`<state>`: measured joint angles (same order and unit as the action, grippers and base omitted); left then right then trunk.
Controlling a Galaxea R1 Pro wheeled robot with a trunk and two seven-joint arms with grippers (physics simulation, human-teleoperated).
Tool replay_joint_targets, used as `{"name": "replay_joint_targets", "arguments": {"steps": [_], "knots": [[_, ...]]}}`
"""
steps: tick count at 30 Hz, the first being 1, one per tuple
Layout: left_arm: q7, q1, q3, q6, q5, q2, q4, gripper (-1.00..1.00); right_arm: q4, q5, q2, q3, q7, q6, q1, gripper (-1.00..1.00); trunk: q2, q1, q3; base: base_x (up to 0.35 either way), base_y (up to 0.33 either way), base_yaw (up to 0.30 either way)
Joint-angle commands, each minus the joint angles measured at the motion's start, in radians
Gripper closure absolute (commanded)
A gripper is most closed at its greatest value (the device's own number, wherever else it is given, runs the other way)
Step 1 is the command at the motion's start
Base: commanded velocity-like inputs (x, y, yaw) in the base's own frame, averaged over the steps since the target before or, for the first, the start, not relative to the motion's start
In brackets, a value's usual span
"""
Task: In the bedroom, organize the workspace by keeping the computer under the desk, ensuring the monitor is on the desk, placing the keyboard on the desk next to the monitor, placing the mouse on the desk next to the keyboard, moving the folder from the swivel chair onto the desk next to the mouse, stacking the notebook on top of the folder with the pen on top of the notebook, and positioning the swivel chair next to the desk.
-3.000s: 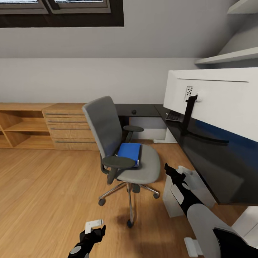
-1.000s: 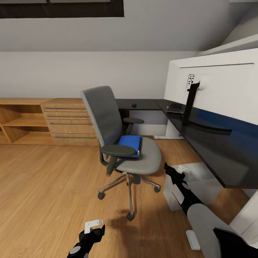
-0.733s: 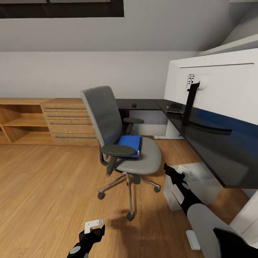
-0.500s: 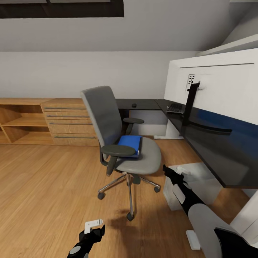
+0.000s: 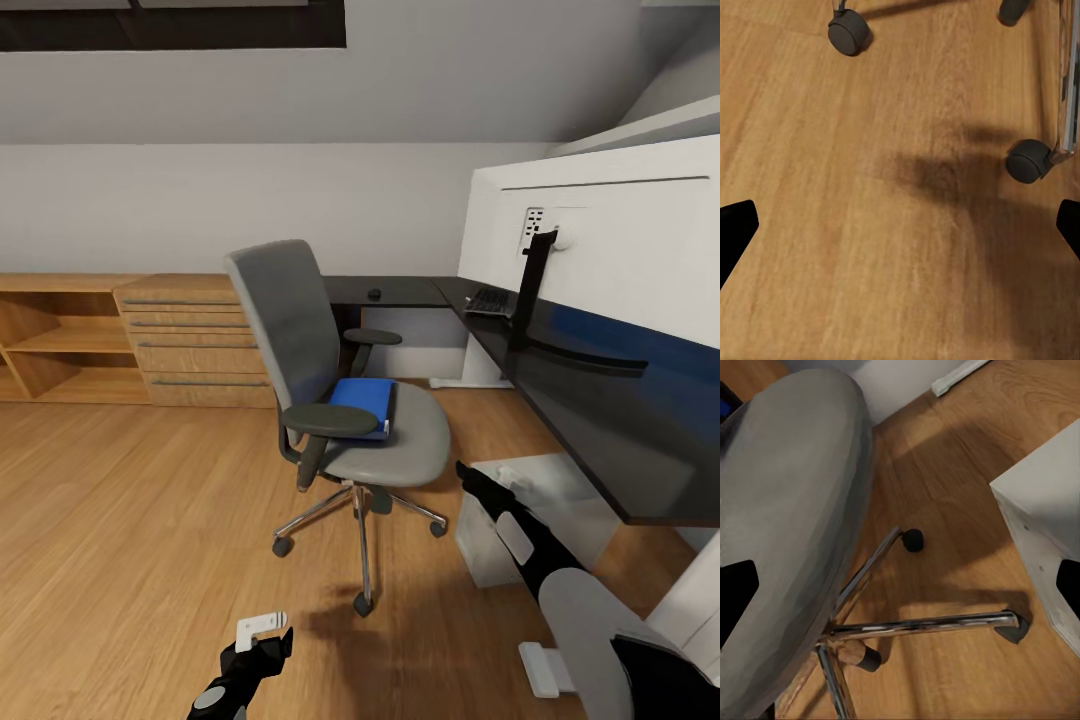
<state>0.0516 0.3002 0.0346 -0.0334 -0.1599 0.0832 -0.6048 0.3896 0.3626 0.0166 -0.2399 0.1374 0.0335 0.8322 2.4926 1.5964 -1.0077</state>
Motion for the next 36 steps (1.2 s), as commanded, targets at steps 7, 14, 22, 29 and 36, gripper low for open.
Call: {"name": "replay_joint_targets", "arguments": {"steps": [7,14,22,29,36], "knots": [[0.005,0.000,0.004,-0.003,-0.009,0.000,0.000,-1.00,-0.002,0.069,0.014,-0.004,0.024,-0.011,0.001,-1.00,0.000,0.000,-0.001,0.012,0.000,0.000],[0.004,0.000,0.004,-0.003,-0.009,0.000,0.001,-1.00,-0.002,0.089,0.023,-0.003,0.027,-0.013,0.001,-1.00,0.000,0.000,-0.001,0.164,0.000,0.000],[0.004,0.000,0.004,-0.003,-0.009,0.000,0.001,-1.00,-0.002,0.092,0.027,-0.004,0.027,-0.014,0.001,-1.00,0.000,0.000,-0.001,0.294,0.000,0.000],[0.004,0.000,0.004,-0.003,-0.009,0.000,0.002,-1.00,-0.002,0.093,0.027,-0.004,0.028,-0.014,0.001,-1.00,0.000,0.000,-0.001,0.292,0.000,0.000],[0.004,0.000,0.004,-0.003,-0.009,0.000,0.002,-1.00,-0.001,0.093,0.025,-0.004,0.027,-0.013,0.001,-1.00,0.000,0.000,-0.001,0.107,0.000,0.000]]}}
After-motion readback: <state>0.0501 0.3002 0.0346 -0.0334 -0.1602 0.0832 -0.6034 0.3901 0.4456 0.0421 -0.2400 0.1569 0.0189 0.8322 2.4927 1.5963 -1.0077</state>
